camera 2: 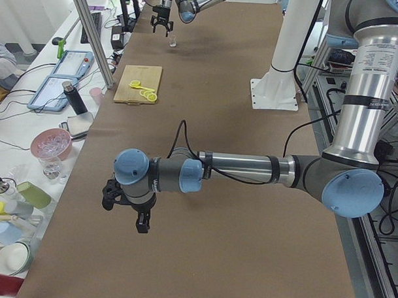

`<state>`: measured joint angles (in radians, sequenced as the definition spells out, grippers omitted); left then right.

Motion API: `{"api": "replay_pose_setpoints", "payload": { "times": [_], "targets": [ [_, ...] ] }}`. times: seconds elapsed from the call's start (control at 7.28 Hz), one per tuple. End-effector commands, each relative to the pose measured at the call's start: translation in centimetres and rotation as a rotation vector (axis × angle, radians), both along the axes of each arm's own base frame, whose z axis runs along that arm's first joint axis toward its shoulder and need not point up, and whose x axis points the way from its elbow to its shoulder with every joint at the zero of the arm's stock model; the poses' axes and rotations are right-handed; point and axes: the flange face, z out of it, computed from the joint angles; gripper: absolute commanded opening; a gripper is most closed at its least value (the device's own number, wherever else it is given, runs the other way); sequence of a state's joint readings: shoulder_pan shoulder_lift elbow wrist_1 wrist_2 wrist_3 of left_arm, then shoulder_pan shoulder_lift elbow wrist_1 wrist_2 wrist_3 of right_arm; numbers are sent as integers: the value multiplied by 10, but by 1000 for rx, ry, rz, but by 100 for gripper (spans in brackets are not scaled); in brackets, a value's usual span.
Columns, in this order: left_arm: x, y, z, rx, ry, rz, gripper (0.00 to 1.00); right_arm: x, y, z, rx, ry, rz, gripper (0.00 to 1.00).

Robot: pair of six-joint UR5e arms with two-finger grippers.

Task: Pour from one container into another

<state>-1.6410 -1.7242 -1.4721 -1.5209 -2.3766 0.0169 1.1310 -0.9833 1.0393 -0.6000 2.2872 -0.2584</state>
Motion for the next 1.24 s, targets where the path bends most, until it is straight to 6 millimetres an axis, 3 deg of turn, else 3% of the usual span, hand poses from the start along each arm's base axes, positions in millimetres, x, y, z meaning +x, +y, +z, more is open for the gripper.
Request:
{"api": "replay_pose_setpoints", "payload": {
  "times": [0.0,0.14,0.27,0.55,0.69,0.82,0.96,1.1],
  "targets": [
    [14,6,-7,22,14,24,99,34,-20,-19,-141,25,212,100],
    [14,17,0,5,15,25,99,62,-29,-27,-216,68,270,100],
    [16,49,26,-35,14,27,99,99,-30,-33,-322,115,319,100],
    [18,78,33,-9,16,52,99,152,1,-17,-531,201,375,100],
    [29,77,20,46,7,114,99,178,20,2,-645,246,401,100],
    [28,86,7,74,11,113,99,205,33,27,-731,264,429,100],
    [29,116,0,94,9,114,99,233,55,71,-830,232,428,100],
    [29,120,5,75,11,114,99,258,77,107,-941,174,413,100]
  ]
}}
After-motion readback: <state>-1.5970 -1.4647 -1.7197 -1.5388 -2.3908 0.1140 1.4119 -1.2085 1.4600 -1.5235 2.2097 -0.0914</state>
